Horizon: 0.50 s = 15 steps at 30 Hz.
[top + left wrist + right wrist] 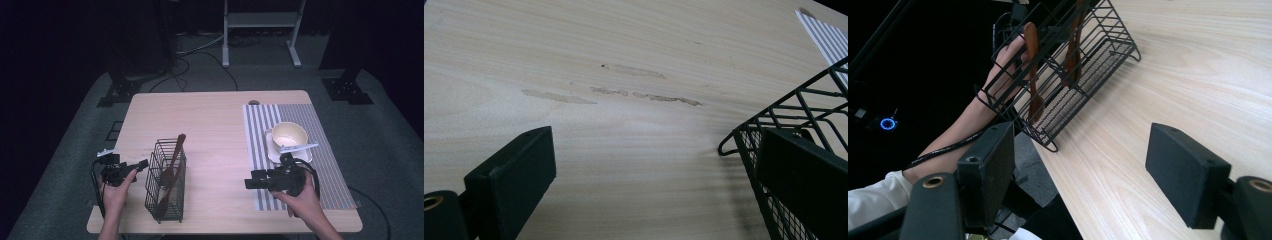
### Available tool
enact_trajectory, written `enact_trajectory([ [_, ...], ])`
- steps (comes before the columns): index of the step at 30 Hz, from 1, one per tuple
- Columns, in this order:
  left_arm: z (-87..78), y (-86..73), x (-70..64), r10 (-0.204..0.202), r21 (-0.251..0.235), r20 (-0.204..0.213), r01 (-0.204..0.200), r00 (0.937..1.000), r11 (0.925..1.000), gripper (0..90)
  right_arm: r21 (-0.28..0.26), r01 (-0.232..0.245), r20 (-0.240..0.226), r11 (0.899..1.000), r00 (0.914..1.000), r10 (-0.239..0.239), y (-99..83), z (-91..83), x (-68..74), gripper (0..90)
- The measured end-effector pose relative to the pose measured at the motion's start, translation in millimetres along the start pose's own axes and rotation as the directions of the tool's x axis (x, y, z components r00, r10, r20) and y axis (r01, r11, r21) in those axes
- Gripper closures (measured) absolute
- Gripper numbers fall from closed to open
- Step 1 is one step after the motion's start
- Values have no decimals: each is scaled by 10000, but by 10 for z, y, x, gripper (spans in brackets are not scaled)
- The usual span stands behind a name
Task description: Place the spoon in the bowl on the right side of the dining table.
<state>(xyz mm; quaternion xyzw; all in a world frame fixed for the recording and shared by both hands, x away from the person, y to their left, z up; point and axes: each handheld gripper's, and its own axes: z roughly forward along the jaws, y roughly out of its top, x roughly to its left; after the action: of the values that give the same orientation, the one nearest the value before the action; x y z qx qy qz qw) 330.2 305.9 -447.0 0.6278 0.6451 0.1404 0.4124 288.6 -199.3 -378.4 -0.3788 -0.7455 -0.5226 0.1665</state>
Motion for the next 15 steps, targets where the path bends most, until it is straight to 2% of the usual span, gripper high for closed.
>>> enact_trajectory([
  [15, -1, 0, -4, 18, -19, 3, -18, 10000, 10000, 20, 415, 144, -247, 9990, 9996, -134, 140, 172, 86, 267],
])
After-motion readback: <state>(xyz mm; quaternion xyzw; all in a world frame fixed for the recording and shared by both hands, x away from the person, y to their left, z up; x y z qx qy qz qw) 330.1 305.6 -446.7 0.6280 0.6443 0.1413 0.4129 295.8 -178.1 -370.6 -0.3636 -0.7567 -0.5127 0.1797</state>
